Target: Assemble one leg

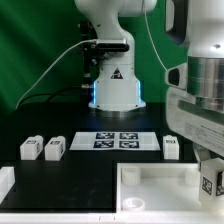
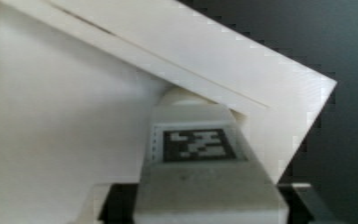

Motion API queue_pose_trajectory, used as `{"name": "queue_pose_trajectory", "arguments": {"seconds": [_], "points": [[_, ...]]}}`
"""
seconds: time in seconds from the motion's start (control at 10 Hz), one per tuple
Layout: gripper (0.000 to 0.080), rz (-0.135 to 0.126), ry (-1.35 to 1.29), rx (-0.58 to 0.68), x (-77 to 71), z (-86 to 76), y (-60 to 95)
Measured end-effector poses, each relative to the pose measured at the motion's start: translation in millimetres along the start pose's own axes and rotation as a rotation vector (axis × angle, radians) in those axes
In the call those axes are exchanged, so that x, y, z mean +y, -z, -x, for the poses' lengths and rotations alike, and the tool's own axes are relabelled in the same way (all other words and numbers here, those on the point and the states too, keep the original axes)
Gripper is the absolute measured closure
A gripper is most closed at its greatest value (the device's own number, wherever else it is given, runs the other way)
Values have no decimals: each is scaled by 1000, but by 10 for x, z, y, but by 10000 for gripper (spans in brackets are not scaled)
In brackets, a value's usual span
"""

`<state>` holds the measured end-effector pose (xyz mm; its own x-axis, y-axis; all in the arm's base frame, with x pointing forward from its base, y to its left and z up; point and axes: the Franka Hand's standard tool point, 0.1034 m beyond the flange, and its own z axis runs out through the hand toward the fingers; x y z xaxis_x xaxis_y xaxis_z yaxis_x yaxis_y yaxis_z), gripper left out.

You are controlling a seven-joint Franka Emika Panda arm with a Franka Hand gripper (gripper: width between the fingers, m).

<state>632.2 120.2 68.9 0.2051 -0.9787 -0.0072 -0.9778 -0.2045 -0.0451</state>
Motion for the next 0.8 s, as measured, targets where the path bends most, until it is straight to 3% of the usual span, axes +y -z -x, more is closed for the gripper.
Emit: {"name": "queue_pose_trajectory", "arguments": {"seconds": [0.2,0.4,0.6,0.7,0.8], "points": [[508,-3,-334,-25,-5,16,0],[508,-2,-460,-35,-4,17,-2],[249,-2,-433,-35,-4,22,-2],[249,-5,-352,-35,-5,29,-2],[172,-16,-233,-36,-15,63,-2]]}}
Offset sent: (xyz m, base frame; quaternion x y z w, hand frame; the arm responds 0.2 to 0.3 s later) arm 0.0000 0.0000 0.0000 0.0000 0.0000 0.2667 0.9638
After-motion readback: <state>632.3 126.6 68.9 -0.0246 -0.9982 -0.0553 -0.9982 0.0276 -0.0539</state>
